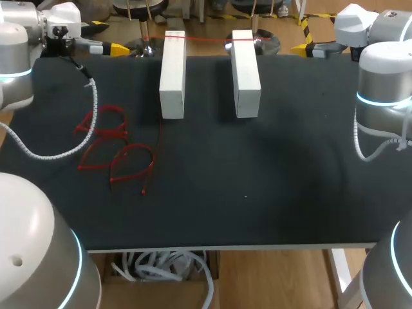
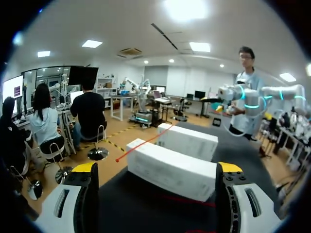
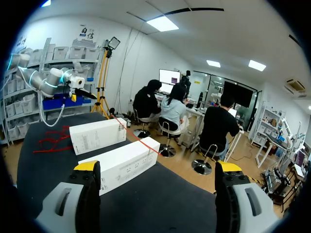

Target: Grab the tape and strap the tape.

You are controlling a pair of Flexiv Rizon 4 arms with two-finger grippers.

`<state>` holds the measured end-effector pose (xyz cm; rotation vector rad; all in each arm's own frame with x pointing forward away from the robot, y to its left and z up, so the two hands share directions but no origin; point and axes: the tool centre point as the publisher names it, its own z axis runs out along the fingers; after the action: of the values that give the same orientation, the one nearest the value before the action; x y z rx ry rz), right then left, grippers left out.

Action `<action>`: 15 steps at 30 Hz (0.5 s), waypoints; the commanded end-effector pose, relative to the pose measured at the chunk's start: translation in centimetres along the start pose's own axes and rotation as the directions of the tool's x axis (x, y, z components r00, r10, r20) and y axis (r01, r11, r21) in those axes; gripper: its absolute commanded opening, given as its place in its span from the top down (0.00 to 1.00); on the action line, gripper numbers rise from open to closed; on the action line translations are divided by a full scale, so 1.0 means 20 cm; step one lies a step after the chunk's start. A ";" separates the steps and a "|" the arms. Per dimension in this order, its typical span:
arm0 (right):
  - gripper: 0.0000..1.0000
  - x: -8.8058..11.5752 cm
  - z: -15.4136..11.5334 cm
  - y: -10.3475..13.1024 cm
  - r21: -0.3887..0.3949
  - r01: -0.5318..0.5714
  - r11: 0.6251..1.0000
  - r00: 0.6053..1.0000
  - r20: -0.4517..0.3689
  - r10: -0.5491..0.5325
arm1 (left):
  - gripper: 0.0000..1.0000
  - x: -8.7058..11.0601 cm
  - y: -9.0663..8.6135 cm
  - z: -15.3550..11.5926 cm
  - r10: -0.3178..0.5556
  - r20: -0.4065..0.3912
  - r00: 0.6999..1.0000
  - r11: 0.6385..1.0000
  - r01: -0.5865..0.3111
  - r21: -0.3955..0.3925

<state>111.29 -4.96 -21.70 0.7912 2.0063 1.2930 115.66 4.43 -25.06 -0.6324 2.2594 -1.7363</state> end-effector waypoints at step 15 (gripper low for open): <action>0.00 0.00 0.00 0.00 0.003 0.000 1.000 1.000 -0.001 0.000 | 0.00 -0.42 0.11 0.22 0.074 -0.331 0.941 0.996 -0.055 0.067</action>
<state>111.29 -4.96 -21.70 0.7912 2.0063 1.2929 121.67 4.77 -27.86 -0.4887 2.2591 -1.8098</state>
